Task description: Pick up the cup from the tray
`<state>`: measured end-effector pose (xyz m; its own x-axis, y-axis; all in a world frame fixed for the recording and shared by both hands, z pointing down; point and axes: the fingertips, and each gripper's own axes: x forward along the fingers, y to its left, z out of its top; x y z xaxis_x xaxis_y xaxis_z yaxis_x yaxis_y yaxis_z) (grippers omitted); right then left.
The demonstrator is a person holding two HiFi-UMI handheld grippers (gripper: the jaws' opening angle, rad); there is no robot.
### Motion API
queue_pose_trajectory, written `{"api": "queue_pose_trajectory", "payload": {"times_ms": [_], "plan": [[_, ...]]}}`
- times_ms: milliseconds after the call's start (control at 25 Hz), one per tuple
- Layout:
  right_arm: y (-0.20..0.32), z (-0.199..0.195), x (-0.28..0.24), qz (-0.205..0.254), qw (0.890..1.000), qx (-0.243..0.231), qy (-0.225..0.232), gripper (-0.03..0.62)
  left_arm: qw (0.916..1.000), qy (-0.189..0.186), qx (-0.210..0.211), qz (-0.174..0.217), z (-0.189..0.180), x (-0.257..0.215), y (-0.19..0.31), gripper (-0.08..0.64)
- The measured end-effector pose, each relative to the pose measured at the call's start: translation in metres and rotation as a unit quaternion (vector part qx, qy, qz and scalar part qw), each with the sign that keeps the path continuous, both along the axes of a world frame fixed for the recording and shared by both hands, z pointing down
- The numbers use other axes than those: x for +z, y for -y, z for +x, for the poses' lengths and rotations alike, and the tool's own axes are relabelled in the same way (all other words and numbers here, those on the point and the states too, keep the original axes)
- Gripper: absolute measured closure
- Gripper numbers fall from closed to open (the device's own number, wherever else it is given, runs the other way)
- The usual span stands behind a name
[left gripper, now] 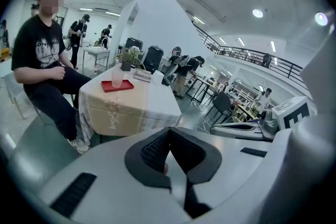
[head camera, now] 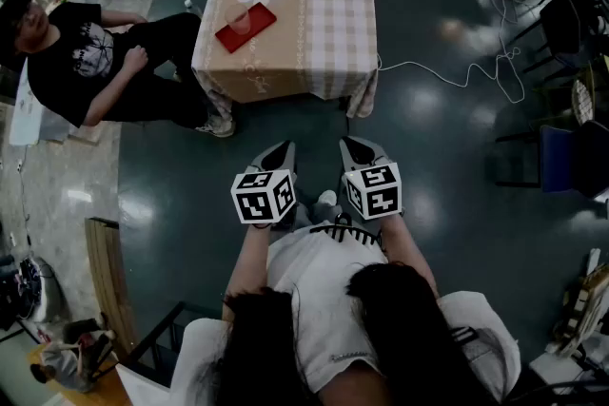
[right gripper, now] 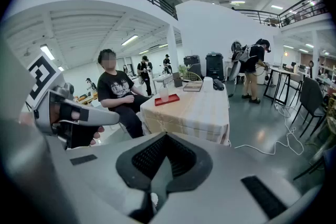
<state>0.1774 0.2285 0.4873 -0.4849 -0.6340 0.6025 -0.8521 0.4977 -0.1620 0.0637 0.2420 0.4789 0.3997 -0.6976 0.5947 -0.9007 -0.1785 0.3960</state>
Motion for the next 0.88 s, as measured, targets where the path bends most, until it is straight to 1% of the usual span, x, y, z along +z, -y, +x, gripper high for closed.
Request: {"api": "queue_pose_trajectory", "payload": {"times_ms": [200, 320, 440, 520, 640, 720, 760, 800, 840, 880], "plan": [[-0.001, 0.000, -0.001, 0.007, 1.000, -0.007, -0.001, 0.586, 1.0000, -0.005, -0.007, 0.002, 0.003, 0.000, -0.001, 0.552], [0.000, 0.000, -0.003, 0.016, 1.000, -0.016, -0.008, 0.586, 0.9998, -0.012, -0.017, -0.001, 0.002, 0.003, -0.003, 0.552], [0.001, 0.000, -0.001, 0.017, 0.999, -0.025, -0.014, 0.586, 0.9996, -0.011, -0.026, -0.001, 0.000, 0.005, -0.004, 0.552], [0.003, 0.001, 0.000, 0.007, 1.000, -0.021, -0.001, 0.586, 0.9995, -0.010, -0.031, 0.001, 0.000, 0.005, -0.004, 0.552], [0.012, 0.003, 0.000, -0.004, 0.999, -0.007, 0.036, 0.583, 0.9992, -0.010, -0.039, 0.004, -0.002, 0.003, -0.002, 0.552], [0.017, 0.000, -0.002, 0.000, 0.999, -0.017, 0.041, 0.578, 0.9990, -0.010, -0.042, 0.003, -0.003, 0.003, 0.000, 0.552], [0.020, -0.002, -0.003, 0.001, 0.999, -0.024, 0.040, 0.570, 0.9990, -0.011, -0.043, 0.002, -0.004, 0.004, 0.001, 0.552], [0.022, -0.004, -0.003, 0.002, 0.999, -0.032, 0.041, 0.536, 0.9990, -0.012, -0.042, -0.001, -0.004, 0.005, 0.003, 0.552], [0.026, -0.007, -0.004, 0.003, 0.998, -0.037, 0.045, 0.484, 0.9991, -0.013, -0.040, -0.003, -0.004, 0.006, 0.005, 0.552], [0.030, -0.010, -0.006, 0.005, 0.998, -0.041, 0.051, 0.452, 0.9993, -0.014, -0.036, -0.007, -0.004, 0.008, 0.008, 0.552]]}}
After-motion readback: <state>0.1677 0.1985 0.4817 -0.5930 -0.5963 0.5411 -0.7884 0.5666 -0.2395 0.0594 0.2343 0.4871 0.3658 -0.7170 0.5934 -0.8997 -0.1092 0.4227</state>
